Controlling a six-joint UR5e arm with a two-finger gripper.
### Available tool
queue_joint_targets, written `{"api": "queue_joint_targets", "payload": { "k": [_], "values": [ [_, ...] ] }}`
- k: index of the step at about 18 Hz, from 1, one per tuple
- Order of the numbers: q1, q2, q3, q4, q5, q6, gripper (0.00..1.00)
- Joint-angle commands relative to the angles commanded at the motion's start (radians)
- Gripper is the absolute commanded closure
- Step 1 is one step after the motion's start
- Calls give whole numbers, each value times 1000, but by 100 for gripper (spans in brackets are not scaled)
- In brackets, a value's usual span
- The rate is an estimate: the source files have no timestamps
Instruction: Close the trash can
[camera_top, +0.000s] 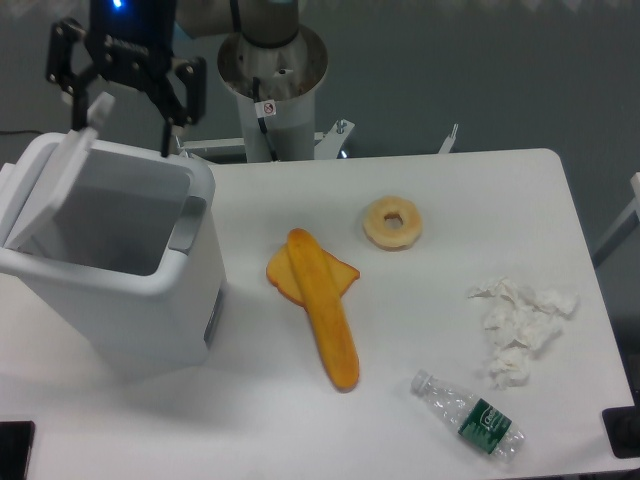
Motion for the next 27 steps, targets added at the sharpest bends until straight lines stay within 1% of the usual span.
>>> {"api": "queue_joint_targets", "payload": {
  "k": [3,7,10,14,19,27],
  "values": [
    [12,-31,0,17,14,3,0],
    [28,-86,0,40,19,34,0],
    [41,-104,-9,52,19,34,0],
    [43,-104,-38,60,32,61,0],
    [41,-115,-57,60,40,64,0],
    [41,-129,-61,60,40,64,0]
  ]
}}
